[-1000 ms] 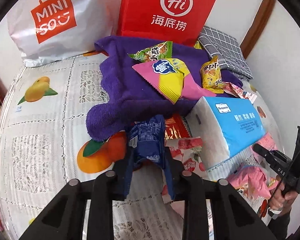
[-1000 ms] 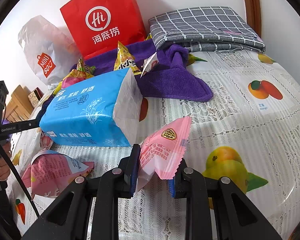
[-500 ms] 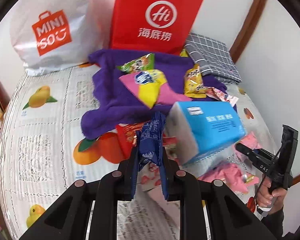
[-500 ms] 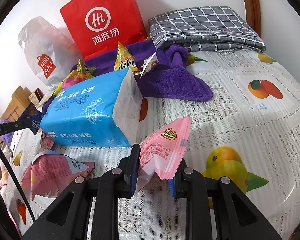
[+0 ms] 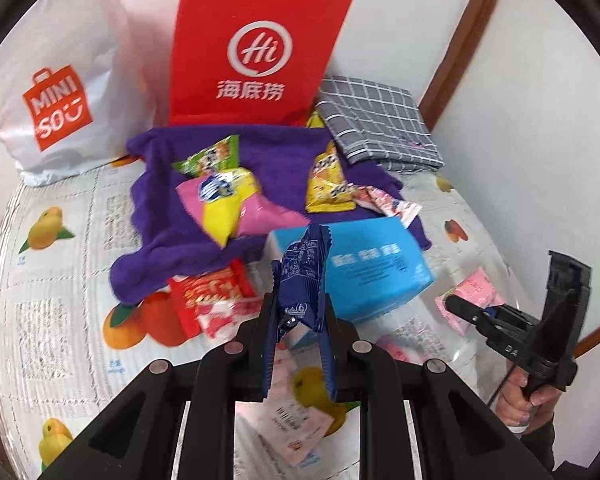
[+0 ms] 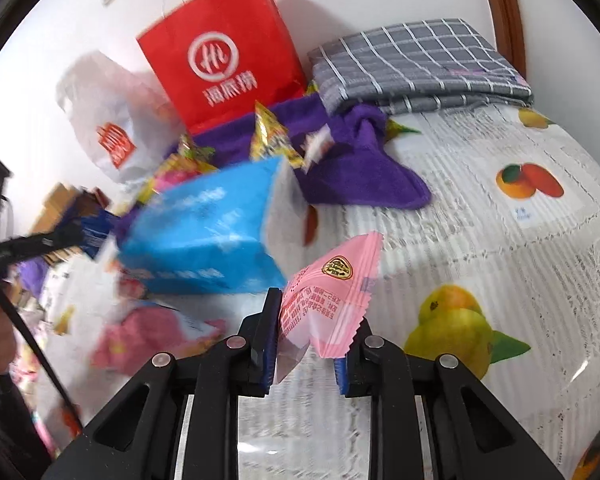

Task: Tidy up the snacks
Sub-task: 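Carry the dark blue bag and pink candy bag over the purple towel, then lower both bags onto the purple towel and open both grippers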

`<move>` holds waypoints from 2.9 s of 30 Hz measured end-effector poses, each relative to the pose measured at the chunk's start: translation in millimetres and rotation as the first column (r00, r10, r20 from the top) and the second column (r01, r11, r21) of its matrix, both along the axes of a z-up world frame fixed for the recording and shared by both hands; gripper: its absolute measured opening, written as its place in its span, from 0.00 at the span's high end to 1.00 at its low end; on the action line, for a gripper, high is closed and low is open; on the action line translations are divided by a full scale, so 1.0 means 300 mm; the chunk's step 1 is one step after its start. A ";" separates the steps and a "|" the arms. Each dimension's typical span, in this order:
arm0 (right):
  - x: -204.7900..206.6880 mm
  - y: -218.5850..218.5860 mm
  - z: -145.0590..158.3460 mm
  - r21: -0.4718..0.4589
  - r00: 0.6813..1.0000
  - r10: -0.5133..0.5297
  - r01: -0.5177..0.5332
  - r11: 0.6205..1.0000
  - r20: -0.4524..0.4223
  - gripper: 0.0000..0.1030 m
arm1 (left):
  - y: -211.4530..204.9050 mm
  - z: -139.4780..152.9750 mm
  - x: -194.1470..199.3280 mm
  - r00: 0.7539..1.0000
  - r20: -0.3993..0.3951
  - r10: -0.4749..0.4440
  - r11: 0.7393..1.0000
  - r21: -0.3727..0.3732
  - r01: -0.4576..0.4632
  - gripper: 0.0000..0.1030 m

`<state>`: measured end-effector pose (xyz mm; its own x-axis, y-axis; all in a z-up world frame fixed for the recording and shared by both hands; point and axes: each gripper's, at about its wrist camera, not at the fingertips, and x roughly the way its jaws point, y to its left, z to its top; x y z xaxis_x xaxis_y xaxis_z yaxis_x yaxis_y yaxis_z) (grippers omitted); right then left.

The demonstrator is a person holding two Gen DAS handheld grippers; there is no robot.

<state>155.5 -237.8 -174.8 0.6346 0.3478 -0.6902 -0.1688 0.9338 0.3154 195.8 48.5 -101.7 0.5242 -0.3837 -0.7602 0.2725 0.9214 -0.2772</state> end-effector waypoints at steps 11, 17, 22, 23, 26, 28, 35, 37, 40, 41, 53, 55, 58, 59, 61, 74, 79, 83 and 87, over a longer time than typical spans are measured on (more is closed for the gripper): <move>0.060 0.108 0.259 -0.112 0.986 0.106 -0.092 0.989 0.129 0.77 | -0.106 0.085 0.079 0.997 0.048 -0.054 0.998 0.012 0.054 0.82; 0.149 0.218 0.365 -0.129 0.967 0.166 -0.143 0.981 0.192 0.77 | -0.109 0.138 0.164 0.997 0.066 -0.040 0.999 0.003 0.040 0.82; 0.237 0.286 0.412 -0.102 0.958 0.186 -0.167 0.981 0.218 0.77 | -0.086 0.180 0.250 0.996 0.081 -0.038 0.999 -0.021 0.040 0.82; 0.260 0.296 0.417 -0.090 0.957 0.190 -0.175 0.981 0.220 0.77 | -0.078 0.189 0.271 0.996 0.082 -0.032 0.999 -0.026 0.035 0.82; 0.324 0.317 0.430 -0.073 0.955 0.181 -0.168 0.983 0.233 0.77 | -0.055 0.214 0.323 0.996 0.089 -0.001 0.999 -0.037 0.004 0.82; 0.369 0.319 0.437 -0.050 0.957 0.166 -0.159 0.986 0.236 0.77 | -0.031 0.224 0.354 0.994 0.105 0.017 0.999 -0.045 -0.012 0.82; 0.462 0.299 0.373 -0.003 0.965 0.117 -0.119 0.993 0.235 0.77 | 0.071 0.138 0.440 0.995 0.059 0.084 0.996 -0.036 -0.082 0.82; 0.479 0.288 0.326 -0.005 0.970 0.099 -0.101 0.995 0.222 0.77 | 0.091 0.114 0.458 0.994 0.042 0.104 0.994 -0.044 -0.102 0.82; 0.533 0.271 0.231 0.001 0.987 0.099 -0.100 0.995 0.127 0.77 | 0.107 0.088 0.483 0.992 0.011 0.126 0.991 -0.040 -0.125 0.82; 0.540 0.268 0.213 -0.003 0.989 0.093 -0.094 0.996 0.115 0.77 | 0.110 0.076 0.490 0.991 -0.002 0.135 0.990 -0.030 -0.135 0.82; 0.560 0.235 0.094 0.012 0.994 0.108 -0.108 0.994 0.004 0.77 | 0.101 0.008 0.511 0.985 -0.052 0.165 0.986 0.010 -0.165 0.82; 0.563 0.239 0.079 -0.002 0.994 0.112 -0.112 0.994 -0.011 0.77 | 0.100 -0.002 0.515 0.983 -0.069 0.170 0.986 0.012 -0.169 0.82; 0.577 0.240 0.050 -0.008 0.993 0.109 -0.110 0.994 -0.040 0.76 | 0.100 -0.014 0.521 0.981 -0.084 0.176 0.984 0.016 -0.175 0.82; 0.580 0.240 0.042 -0.007 0.993 0.110 -0.111 0.994 -0.049 0.76 | 0.101 -0.016 0.521 0.980 -0.086 0.177 0.984 0.016 -0.177 0.82; 0.579 0.242 0.040 -0.013 0.993 0.111 -0.111 0.994 -0.050 0.76 | 0.099 -0.015 0.519 0.981 -0.088 0.172 0.985 0.016 -0.172 0.82; 0.559 0.228 0.072 -0.024 0.996 0.088 -0.087 0.996 0.017 0.54 | 0.097 -0.035 0.522 0.974 -0.102 0.205 0.978 0.073 -0.198 0.82; 0.542 0.238 0.098 -0.024 0.992 0.106 -0.104 0.994 0.063 0.51 | 0.094 -0.048 0.529 0.970 -0.120 0.213 0.975 0.090 -0.203 0.82; 0.534 0.253 0.106 -0.040 0.990 0.118 -0.115 0.992 0.078 0.49 | 0.102 -0.059 0.536 0.965 -0.137 0.225 0.972 0.095 -0.213 0.82; 0.531 0.263 0.105 -0.053 0.989 0.123 -0.119 0.991 0.078 0.48 | 0.101 -0.070 0.537 0.963 -0.140 0.228 0.971 0.102 -0.215 0.82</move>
